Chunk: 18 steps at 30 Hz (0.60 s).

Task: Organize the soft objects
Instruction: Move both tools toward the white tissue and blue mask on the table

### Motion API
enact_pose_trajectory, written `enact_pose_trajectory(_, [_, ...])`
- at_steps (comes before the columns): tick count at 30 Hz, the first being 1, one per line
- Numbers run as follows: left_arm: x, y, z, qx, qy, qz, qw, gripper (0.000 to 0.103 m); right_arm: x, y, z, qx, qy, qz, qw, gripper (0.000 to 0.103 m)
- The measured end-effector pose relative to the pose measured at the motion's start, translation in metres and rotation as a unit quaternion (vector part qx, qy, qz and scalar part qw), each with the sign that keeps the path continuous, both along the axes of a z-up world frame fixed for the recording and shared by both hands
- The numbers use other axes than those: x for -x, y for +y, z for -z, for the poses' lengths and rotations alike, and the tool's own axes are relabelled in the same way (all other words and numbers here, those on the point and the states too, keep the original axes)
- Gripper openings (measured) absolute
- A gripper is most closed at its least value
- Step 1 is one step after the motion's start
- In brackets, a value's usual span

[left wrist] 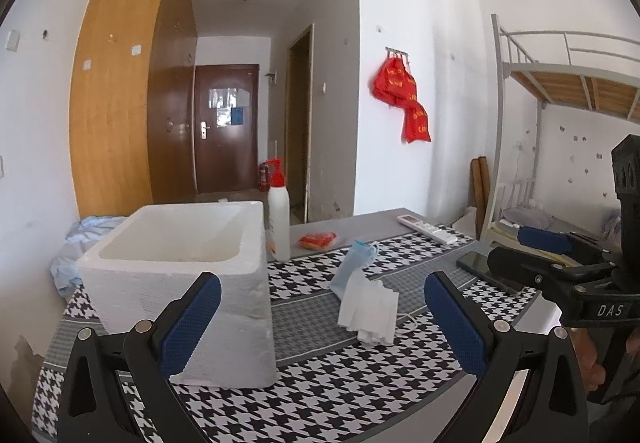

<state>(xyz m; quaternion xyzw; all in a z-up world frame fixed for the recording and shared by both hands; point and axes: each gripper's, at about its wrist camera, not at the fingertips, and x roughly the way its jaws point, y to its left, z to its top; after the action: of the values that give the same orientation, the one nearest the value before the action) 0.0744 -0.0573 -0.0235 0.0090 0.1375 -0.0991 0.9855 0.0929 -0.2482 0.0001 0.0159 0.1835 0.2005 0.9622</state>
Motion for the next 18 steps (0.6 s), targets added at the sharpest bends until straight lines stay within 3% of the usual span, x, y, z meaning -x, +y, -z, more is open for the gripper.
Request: enact_pose_trajectory(18, [-0.021, -0.028, 0.011, -0.011, 0.029, 0.032, 0.9990, 0.102, -0.009, -0.030, 0.014, -0.003, 0.025, 0.034, 0.999, 0.097])
